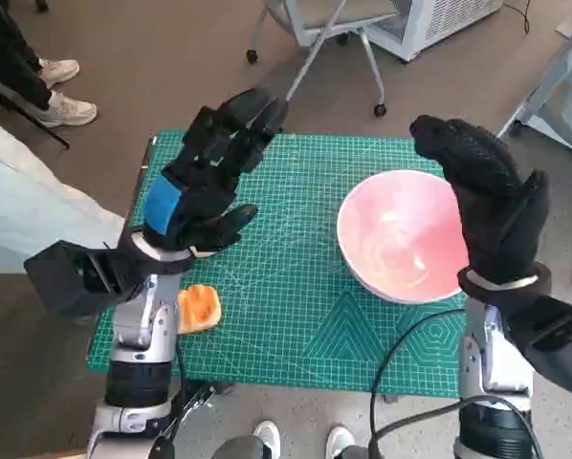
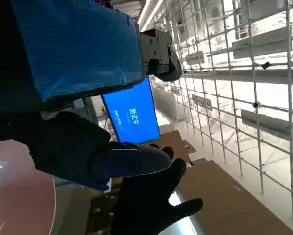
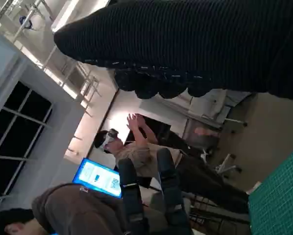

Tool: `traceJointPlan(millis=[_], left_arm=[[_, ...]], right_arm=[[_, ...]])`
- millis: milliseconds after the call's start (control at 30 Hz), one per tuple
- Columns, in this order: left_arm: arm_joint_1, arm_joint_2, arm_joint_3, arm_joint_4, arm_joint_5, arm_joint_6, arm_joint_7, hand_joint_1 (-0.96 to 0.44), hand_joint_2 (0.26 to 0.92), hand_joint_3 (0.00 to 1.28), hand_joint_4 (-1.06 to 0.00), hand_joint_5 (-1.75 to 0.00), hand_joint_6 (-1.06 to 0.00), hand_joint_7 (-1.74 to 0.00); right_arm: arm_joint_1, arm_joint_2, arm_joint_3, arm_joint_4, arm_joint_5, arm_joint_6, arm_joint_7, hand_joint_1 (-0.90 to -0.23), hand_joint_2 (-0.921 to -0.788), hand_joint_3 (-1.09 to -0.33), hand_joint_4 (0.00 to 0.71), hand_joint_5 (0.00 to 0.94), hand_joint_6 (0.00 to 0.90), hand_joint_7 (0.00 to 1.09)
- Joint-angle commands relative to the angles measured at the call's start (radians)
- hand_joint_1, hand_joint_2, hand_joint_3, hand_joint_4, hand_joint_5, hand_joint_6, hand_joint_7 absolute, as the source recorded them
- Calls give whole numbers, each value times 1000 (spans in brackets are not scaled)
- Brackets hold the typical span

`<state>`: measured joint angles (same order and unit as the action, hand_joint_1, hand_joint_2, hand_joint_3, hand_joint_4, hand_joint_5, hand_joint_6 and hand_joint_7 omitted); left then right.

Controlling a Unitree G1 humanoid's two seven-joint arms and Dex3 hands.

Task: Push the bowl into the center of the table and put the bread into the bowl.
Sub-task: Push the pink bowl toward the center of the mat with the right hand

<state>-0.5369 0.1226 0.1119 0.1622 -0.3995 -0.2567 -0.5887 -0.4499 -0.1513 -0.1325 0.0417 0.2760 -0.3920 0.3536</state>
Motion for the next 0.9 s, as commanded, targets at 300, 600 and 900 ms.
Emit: traceJointPlan(millis=[300, 600, 900], left_arm=[[12, -4, -3, -8, -8, 8, 3, -601, 921, 390, -121, -4, 1, -561], [24, -12, -11, -13, 2, 3, 8, -596, 921, 390, -127, -7, 1, -558], [36, -12, -15, -19, 4, 2, 10, -594, 921, 375, -126, -6, 1, -556]], right_arm=[[17, -1, -4, 10, 8, 12, -3, -684, -921, -719, 250, 0, 98, 576], [12, -5, -1, 5, 7, 21, -2, -683, -921, -721, 248, 0, 97, 574], [-9, -16, 0, 14, -12, 25, -6, -670, -921, -729, 244, 0, 90, 579]])
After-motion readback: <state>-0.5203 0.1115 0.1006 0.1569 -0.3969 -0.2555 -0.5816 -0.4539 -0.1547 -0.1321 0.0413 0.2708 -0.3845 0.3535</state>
